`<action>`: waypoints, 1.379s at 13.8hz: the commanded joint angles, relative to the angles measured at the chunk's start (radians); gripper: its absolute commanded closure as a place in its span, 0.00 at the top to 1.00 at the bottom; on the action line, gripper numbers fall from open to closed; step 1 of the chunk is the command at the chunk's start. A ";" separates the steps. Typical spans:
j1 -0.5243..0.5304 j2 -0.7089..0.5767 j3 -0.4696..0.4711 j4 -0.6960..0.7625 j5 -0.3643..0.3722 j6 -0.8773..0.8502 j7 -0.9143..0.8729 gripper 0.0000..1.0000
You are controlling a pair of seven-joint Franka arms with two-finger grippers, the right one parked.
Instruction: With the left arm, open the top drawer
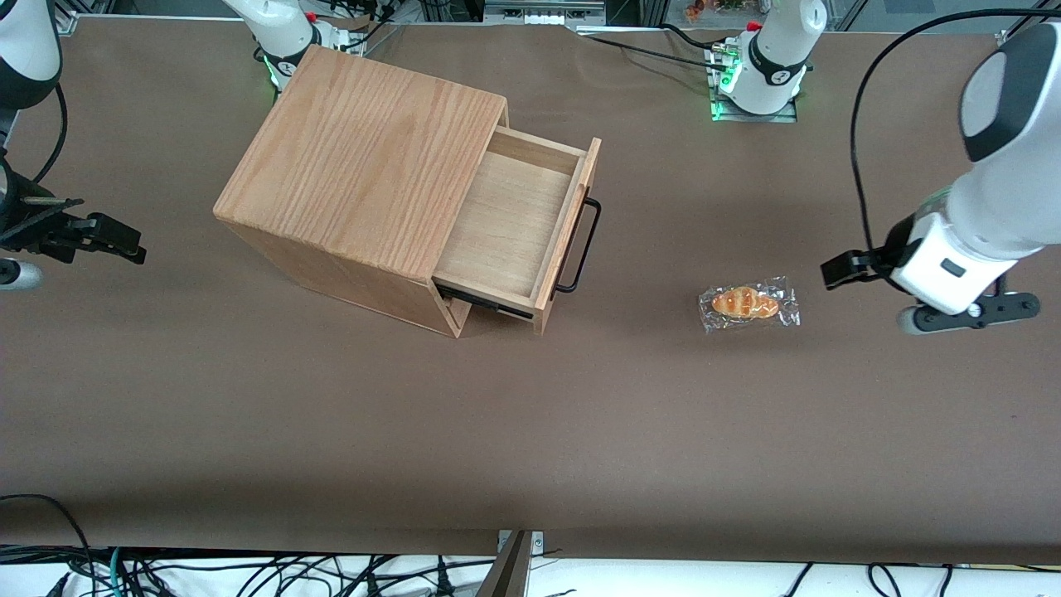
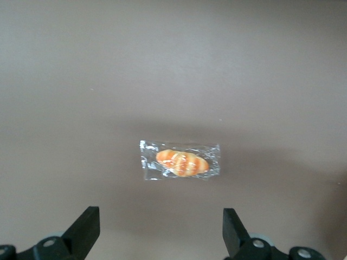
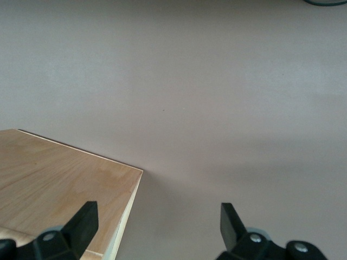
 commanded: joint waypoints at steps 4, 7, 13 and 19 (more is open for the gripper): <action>-0.069 -0.087 0.188 -0.102 -0.046 0.047 0.177 1.00; -0.095 -0.101 0.298 -0.116 -0.088 0.049 0.306 1.00; -0.108 -0.132 0.326 -0.233 -0.089 0.142 0.337 1.00; -0.129 -0.132 0.322 -0.244 -0.127 0.070 0.339 1.00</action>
